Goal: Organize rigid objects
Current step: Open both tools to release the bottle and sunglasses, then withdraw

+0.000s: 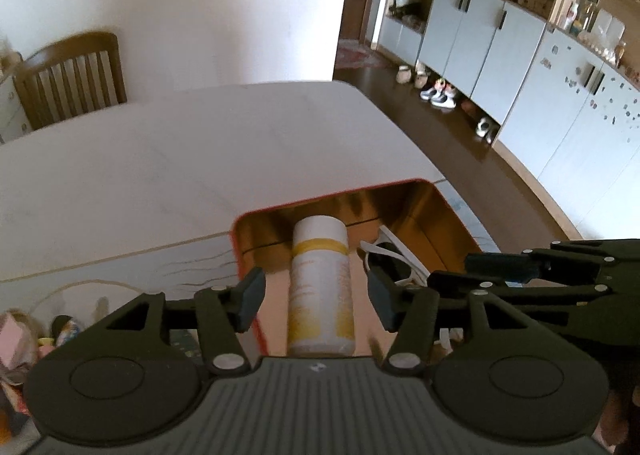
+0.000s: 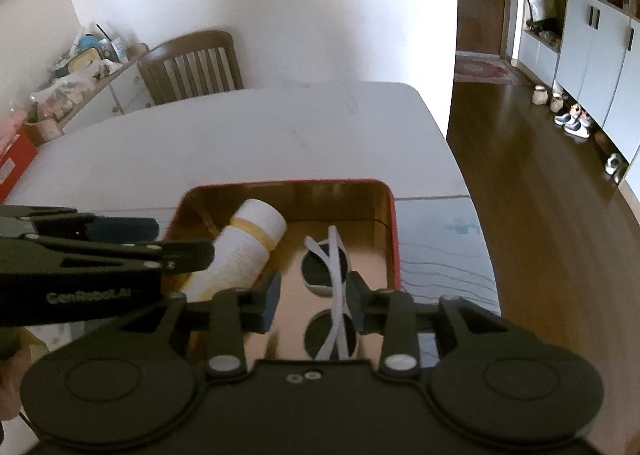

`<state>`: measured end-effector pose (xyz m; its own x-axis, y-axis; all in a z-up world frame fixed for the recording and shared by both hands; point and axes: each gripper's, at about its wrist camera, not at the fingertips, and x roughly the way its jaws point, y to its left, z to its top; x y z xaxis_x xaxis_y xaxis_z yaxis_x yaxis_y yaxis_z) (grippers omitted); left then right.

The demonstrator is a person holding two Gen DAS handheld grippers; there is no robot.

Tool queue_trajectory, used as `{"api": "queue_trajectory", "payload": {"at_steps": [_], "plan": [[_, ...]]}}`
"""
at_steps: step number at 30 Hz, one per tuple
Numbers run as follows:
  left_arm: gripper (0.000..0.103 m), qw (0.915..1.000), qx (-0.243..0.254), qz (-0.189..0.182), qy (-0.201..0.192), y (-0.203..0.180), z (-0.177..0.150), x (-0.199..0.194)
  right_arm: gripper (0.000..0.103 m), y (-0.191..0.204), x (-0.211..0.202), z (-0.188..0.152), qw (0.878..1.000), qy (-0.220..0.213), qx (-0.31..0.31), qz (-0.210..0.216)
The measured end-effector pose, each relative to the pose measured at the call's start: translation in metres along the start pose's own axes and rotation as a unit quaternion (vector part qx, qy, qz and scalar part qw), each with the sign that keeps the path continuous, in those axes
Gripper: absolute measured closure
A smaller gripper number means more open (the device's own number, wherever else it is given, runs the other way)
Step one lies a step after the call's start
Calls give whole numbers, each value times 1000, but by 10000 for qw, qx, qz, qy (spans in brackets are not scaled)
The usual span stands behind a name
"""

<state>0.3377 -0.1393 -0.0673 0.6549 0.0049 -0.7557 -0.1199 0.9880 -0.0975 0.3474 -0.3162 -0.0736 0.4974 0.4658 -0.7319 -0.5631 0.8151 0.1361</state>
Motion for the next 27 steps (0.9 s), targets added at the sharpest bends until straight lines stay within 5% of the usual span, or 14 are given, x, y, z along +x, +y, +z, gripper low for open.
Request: {"api": "queue_trajectory", "payload": {"at_steps": [15, 27], "plan": [[27, 9969, -313, 88, -716, 67, -30, -84, 32, 65, -34, 1, 9994, -295, -99, 179], [21, 9947, -513, 331, -829, 140, -59, -124, 10, 131, -29, -6, 9985, -386, -87, 374]]}}
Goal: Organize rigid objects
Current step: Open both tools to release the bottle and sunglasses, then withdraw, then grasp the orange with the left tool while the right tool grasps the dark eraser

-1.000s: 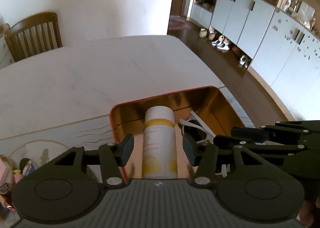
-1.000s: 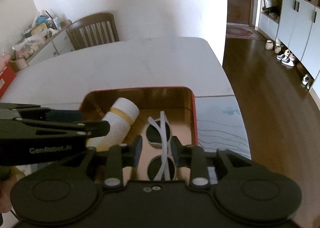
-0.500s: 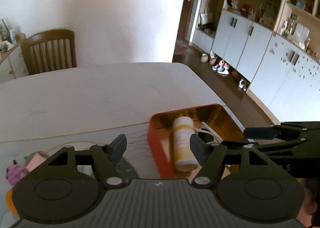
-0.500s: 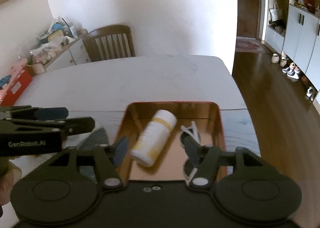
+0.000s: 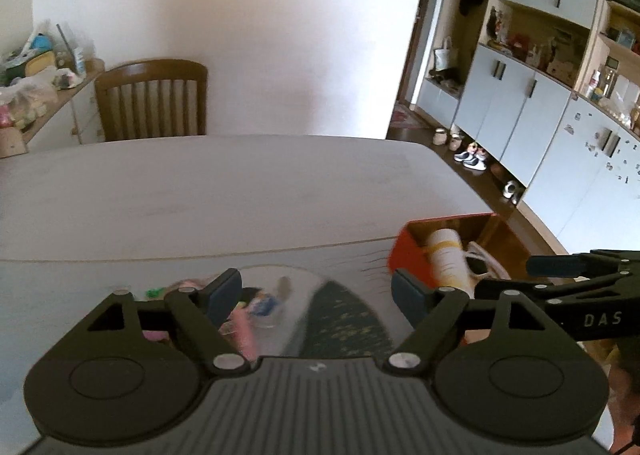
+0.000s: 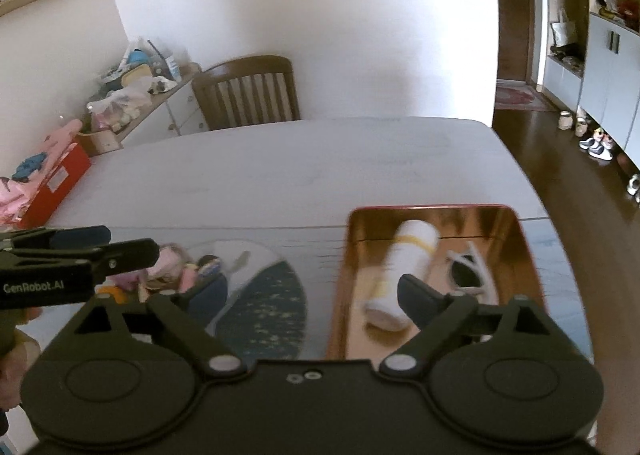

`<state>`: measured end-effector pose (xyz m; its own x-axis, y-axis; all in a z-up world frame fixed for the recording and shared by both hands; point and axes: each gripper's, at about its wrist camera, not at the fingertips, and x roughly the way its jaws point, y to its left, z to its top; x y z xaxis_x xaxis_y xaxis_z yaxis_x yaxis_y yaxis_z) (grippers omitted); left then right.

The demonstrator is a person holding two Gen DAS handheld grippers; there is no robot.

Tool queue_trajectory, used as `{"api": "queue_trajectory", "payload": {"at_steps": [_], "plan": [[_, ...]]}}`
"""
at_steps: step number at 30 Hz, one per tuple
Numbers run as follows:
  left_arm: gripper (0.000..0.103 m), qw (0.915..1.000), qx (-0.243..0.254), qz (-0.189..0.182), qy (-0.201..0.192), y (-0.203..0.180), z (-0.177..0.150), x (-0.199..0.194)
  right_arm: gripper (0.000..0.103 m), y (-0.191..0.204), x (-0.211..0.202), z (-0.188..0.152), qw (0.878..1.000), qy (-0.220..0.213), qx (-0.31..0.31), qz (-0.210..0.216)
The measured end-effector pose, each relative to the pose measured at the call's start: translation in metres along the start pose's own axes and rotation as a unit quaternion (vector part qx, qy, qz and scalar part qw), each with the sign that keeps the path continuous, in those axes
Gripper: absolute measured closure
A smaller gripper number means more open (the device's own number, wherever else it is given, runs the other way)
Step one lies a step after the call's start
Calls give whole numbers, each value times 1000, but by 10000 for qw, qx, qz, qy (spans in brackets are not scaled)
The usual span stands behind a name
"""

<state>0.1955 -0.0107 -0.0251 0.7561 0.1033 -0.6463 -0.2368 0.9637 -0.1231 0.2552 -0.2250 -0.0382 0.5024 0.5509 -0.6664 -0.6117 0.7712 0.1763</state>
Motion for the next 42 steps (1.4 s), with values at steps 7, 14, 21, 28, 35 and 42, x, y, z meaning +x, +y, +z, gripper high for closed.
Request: {"api": "queue_trajectory", "payload": {"at_steps": [7, 14, 21, 28, 35, 42], "plan": [[19, 9999, -94, 71, -11, 45, -10, -20, 4, 36, 5, -4, 9999, -76, -24, 93], [13, 10000, -72, 55, 3, 81, -20, -28, 4, 66, 17, -9, 9999, -3, -113, 44], [1, 10000, -51, 12, -38, 109, -39, -26, 4, 90, 34, -17, 9997, 144, -187, -6], [1, 9988, -279, 131, 387, 140, -57, -4, 5, 107, 57, -20, 9988, 395, -266, -59], [1, 9973, -460, 151, 544, 158, -71, 15, 14, 124, 87, -26, 9931, 814, -839, 90], [1, 9973, -311, 177, 636, 155, -79, 32, 27, 146, 116, -42, 9822, 1145, -1483, 159]]}}
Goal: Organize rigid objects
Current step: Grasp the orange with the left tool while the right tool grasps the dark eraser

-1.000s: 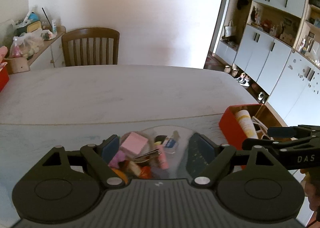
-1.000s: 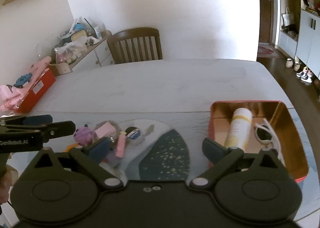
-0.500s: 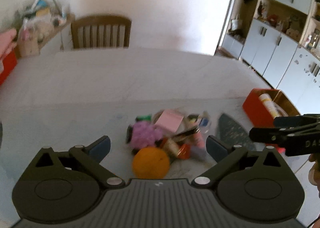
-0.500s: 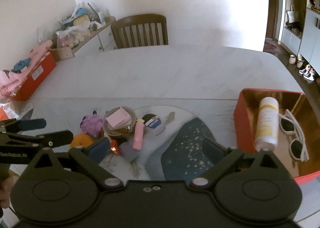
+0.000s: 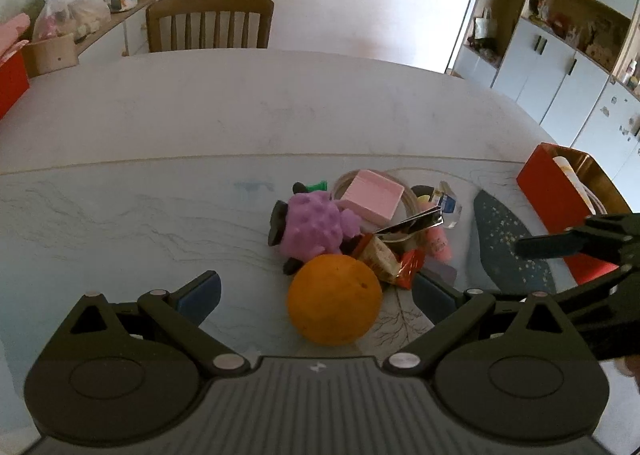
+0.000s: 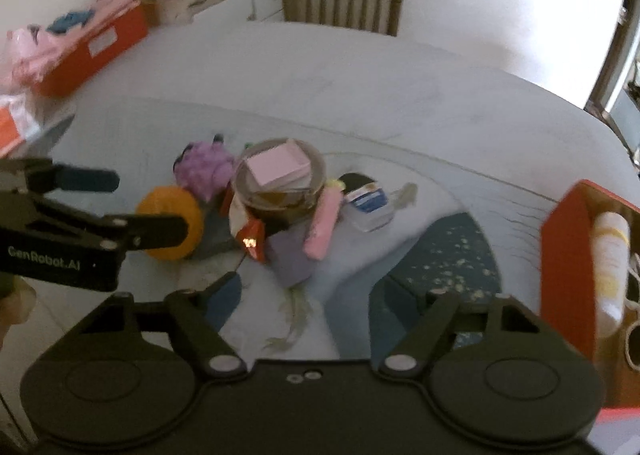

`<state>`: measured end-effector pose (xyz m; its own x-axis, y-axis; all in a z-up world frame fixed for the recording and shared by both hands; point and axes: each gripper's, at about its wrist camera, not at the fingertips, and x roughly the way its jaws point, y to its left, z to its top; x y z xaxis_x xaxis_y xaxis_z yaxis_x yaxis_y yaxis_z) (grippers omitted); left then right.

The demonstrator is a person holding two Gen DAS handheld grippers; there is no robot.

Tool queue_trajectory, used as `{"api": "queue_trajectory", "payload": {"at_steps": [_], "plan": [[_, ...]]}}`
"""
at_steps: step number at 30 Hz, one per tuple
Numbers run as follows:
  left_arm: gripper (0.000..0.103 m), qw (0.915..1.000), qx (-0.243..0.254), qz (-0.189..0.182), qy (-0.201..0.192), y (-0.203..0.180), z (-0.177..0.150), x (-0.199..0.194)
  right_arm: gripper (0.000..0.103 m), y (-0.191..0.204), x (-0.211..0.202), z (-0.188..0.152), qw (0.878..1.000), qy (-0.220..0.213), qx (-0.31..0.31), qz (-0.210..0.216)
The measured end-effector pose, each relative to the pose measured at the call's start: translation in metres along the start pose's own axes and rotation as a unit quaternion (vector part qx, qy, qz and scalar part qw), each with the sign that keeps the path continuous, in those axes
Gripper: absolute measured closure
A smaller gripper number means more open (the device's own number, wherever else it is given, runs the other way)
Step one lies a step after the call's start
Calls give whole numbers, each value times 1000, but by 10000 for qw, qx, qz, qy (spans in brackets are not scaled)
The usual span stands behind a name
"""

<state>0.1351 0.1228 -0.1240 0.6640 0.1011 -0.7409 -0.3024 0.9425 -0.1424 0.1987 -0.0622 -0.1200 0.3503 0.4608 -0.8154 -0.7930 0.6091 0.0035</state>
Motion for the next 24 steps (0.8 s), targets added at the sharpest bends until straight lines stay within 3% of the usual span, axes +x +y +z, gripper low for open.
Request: {"api": "queue_trajectory", "payload": {"at_steps": [8, 11, 17, 24], "plan": [[2, 10000, 22, 3, 93, -1, 0, 15, 52, 6, 22, 5, 9998, 121, -111, 133], [2, 9999, 3, -6, 117, 0, 0, 18, 56, 9, 25, 5, 9997, 104, -197, 100], [17, 9998, -75, -39, 196, 4, -1, 22, 66, 15, 27, 8, 9994, 54, -338, 46], [43, 9997, 26, -153, 209, 0, -1, 21, 83, 21, 27, 8, 9991, 46, -415, 58]]}}
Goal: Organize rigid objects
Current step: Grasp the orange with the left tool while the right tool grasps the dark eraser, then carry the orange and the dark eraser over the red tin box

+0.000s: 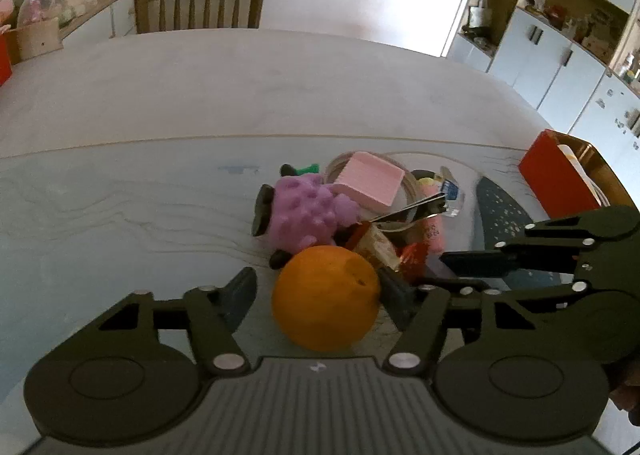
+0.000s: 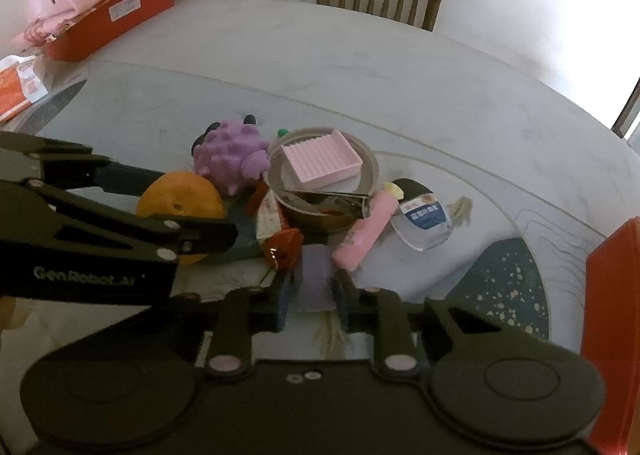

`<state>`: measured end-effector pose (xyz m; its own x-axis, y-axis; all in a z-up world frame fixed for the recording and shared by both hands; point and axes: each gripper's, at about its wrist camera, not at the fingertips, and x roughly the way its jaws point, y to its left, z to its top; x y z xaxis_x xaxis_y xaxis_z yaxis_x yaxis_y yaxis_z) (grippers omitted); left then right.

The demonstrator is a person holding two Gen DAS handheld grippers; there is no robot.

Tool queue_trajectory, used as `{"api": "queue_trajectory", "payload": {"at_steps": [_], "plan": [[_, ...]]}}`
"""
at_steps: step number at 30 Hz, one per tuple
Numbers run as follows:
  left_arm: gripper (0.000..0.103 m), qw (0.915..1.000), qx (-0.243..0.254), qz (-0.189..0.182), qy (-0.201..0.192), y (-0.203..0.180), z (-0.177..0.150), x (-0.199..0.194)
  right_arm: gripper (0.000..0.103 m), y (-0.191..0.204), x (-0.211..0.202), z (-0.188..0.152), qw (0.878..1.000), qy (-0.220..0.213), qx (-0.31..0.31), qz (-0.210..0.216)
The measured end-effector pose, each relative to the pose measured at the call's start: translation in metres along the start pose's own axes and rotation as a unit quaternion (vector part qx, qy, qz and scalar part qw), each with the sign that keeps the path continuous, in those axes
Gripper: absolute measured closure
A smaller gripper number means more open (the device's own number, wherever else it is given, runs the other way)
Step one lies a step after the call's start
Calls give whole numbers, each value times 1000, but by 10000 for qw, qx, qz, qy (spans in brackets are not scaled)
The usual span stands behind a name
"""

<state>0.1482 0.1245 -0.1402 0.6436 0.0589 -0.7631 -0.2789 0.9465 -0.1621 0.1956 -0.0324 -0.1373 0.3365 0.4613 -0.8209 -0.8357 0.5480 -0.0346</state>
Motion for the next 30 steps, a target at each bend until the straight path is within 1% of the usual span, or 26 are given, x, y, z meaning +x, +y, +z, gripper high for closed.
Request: {"api": "queue_trajectory", "payload": {"at_steps": [1, 12, 15, 22, 27, 30], "plan": [[49, 10000, 28, -20, -2, -1, 0, 0, 83, 0, 0, 0, 10000, 0, 14, -6], [49, 9998, 141, 117, 62, -12, -4, -5, 84, -7, -14, -18, 9993, -21, 370, -52], [49, 9998, 82, 111, 110, -12, -5, -6, 84, -9, -21, -23, 9988, -74, 479, -67], [49, 9995, 57, 190, 236, -17, -8, -11, 84, -19, -45, -34, 9971, -230, 721, -66], [49, 9993, -23, 278, 251, -24, -9, -17, 84, -32, -66, -41, 9948, -386, 942, -64], [49, 9993, -71, 271, 240, -31, -6, -23, 84, -43, -79, -45, 9930, -471, 1078, -56]]}}
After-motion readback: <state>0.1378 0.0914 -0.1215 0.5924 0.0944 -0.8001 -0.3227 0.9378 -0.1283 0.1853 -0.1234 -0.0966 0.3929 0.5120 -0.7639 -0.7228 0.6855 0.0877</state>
